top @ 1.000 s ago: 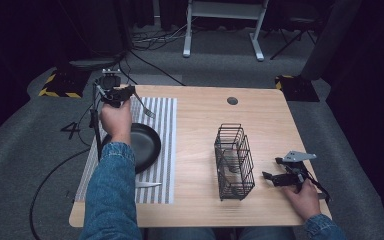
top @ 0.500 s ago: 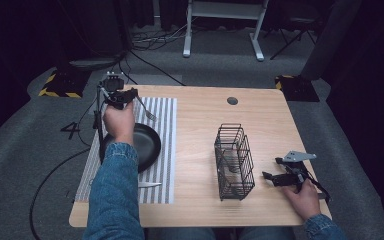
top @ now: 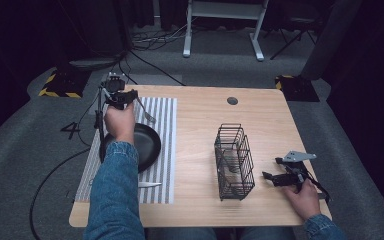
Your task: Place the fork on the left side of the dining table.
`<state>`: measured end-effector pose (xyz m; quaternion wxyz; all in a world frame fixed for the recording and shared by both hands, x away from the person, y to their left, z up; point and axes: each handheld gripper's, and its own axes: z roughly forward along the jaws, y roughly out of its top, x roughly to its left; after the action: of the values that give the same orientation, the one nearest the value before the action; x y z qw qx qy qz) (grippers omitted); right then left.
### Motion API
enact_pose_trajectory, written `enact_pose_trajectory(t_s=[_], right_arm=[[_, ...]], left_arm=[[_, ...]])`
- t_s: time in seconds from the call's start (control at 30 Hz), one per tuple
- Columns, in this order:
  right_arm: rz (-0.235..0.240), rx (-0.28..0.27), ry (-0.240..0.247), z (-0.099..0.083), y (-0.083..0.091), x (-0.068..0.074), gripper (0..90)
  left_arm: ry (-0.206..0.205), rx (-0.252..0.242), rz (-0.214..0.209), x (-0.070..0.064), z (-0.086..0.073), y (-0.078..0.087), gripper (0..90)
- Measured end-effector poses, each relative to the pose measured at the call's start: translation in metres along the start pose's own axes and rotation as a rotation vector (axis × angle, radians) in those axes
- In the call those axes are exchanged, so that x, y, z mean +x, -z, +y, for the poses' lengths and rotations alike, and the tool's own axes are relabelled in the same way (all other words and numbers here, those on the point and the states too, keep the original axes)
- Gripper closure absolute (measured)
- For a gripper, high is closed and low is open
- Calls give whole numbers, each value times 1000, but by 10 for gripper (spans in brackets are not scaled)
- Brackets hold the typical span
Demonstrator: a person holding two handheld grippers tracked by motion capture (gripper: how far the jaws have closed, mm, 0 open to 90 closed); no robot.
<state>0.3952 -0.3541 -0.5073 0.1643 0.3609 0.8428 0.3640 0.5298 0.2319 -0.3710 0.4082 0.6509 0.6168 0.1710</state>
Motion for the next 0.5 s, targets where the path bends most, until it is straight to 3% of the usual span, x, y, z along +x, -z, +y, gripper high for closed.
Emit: enact_pose_trajectory(t_s=[0.27,0.5], right_arm=[[0,0,0,0,0,0,127],[0,0,0,0,0,0,127]], left_arm=[[5,-18,-6,2,0,-5,861],[31,-19,-10,14,0,-7,850]])
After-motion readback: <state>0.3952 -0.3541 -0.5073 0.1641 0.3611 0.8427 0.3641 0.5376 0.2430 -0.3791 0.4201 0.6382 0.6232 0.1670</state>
